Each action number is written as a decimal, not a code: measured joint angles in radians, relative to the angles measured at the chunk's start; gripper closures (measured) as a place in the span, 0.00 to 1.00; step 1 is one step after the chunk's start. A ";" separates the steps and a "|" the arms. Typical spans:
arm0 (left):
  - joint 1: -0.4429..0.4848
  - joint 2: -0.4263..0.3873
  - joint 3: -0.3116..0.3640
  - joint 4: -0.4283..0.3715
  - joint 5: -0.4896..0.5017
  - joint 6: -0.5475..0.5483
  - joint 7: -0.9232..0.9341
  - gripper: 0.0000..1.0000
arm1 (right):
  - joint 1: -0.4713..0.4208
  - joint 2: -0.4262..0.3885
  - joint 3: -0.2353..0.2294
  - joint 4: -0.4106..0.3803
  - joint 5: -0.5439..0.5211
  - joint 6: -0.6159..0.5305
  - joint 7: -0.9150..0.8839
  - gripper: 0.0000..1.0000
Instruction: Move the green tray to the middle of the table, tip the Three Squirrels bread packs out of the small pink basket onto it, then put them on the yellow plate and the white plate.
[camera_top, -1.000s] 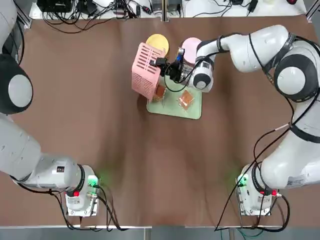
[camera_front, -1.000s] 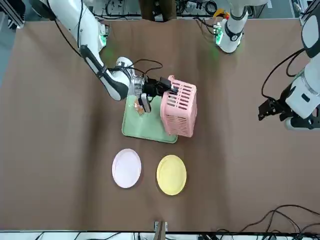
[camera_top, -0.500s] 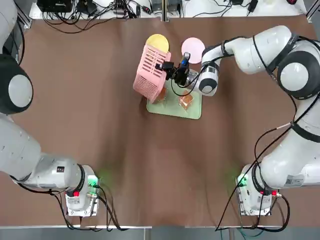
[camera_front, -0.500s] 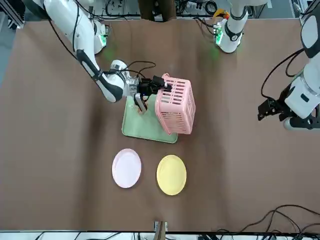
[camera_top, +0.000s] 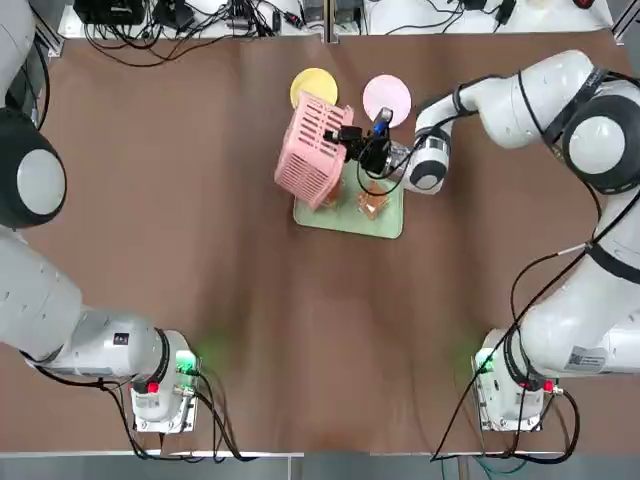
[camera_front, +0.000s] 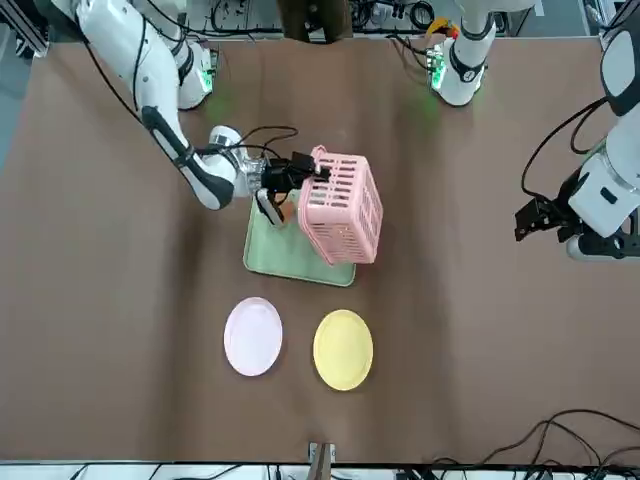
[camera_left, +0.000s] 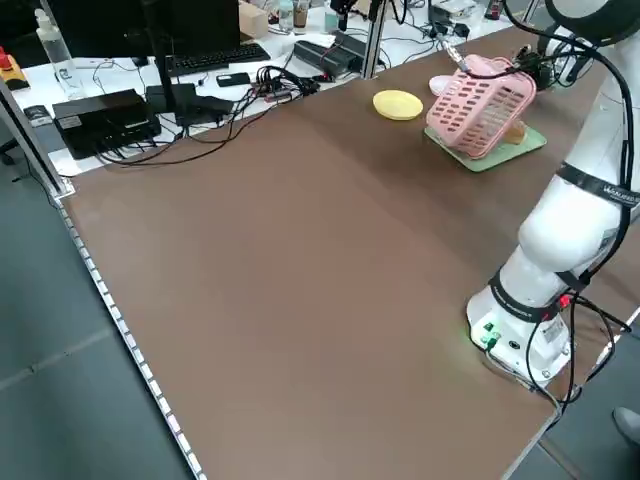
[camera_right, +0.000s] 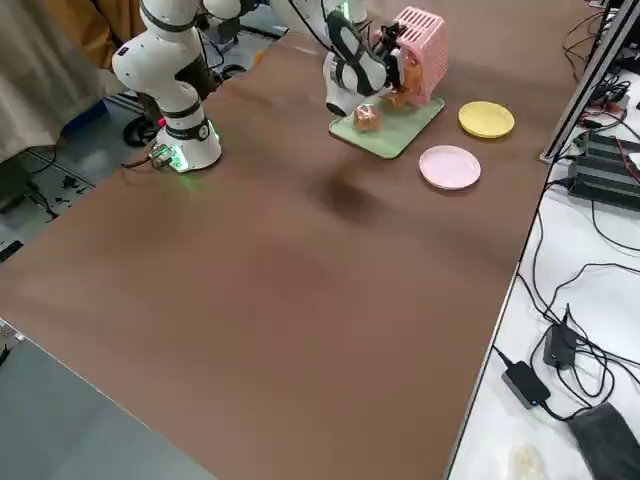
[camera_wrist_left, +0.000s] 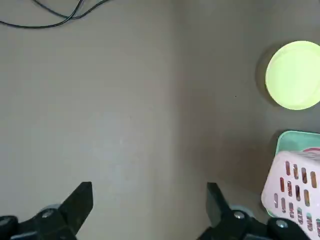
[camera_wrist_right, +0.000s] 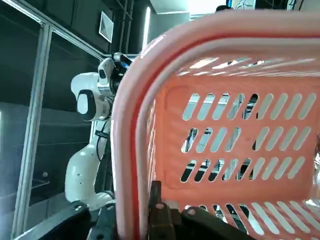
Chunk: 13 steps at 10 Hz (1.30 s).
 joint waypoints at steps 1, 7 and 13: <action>0.000 0.000 0.000 0.000 0.000 0.000 0.000 0.00 | -0.014 0.000 0.000 -0.018 -0.023 -0.025 0.000 0.93; -0.003 0.000 0.000 0.000 0.000 0.000 0.000 0.00 | -0.067 0.000 -0.063 -0.086 -0.174 -0.210 -0.001 0.93; -0.008 0.001 -0.001 0.000 0.000 0.000 -0.001 0.00 | -0.075 0.000 -0.145 -0.095 -0.264 -0.292 -0.002 0.93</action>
